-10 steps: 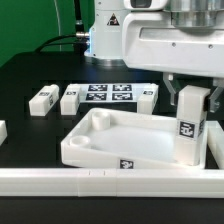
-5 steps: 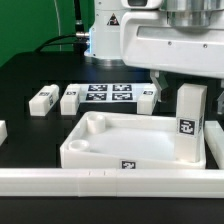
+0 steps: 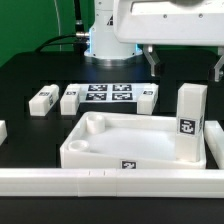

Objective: Assemble desk

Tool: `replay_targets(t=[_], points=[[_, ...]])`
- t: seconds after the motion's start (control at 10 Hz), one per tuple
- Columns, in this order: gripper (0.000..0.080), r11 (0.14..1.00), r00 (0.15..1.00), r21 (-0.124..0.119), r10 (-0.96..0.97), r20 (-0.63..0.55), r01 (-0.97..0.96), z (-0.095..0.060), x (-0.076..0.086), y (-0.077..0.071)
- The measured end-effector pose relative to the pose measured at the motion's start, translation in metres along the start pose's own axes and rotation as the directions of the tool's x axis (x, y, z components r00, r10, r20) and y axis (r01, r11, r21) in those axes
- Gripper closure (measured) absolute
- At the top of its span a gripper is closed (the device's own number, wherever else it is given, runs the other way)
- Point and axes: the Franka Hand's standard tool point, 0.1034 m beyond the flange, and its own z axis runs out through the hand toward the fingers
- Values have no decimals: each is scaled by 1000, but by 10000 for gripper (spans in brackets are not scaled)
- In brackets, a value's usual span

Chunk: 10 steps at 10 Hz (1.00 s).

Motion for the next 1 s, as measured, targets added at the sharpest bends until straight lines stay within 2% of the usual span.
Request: replay_targets(t=[0.3, 0.4, 0.6, 0.8, 1.0], points=[[151, 1000, 1000, 3, -19, -11, 19, 3, -4, 1], [151, 999, 999, 2, -41, -16, 41, 11, -18, 9], [151, 997, 997, -1, -75, -17, 75, 18, -37, 28], [151, 997, 996, 1, -83, -32, 83, 26, -50, 43], [151, 997, 996, -2, -83, -27, 83, 27, -51, 44]])
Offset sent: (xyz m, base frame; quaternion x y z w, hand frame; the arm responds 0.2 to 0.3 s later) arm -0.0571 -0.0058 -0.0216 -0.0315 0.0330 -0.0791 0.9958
